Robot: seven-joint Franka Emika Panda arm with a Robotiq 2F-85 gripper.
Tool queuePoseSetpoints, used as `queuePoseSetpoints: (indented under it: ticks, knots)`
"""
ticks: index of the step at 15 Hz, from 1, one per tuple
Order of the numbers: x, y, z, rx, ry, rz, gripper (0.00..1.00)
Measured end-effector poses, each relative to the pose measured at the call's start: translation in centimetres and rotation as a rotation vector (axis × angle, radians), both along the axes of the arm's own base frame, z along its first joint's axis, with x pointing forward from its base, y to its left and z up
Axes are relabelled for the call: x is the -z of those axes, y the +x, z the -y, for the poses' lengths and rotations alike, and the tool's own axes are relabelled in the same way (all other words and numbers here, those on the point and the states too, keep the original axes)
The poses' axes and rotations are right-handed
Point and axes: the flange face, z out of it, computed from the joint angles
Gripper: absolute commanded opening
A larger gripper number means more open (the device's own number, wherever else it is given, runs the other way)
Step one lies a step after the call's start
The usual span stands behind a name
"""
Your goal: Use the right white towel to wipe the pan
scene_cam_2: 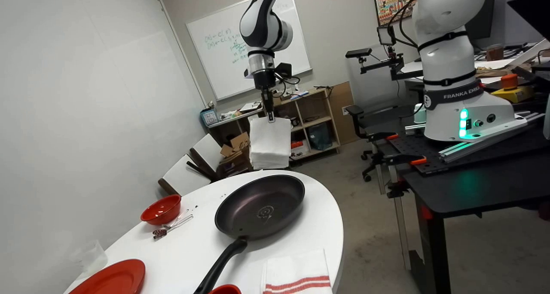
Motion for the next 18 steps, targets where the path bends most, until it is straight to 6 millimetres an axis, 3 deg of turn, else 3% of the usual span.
queuePoseSetpoints:
  ticks: [5,12,15,18]
  knots:
    - [-3.1,1.1,-5.4,-0.062,-0.062,0.02,0.02]
    - [-3.4,2.3,-14.4,-0.231,-0.048,-0.046,0.02]
    - [-3.8,2.9,-16.4,-0.32,0.013,-0.09,0.02]
    - [-3.9,4.0,-17.1,-0.404,0.108,-0.121,0.02]
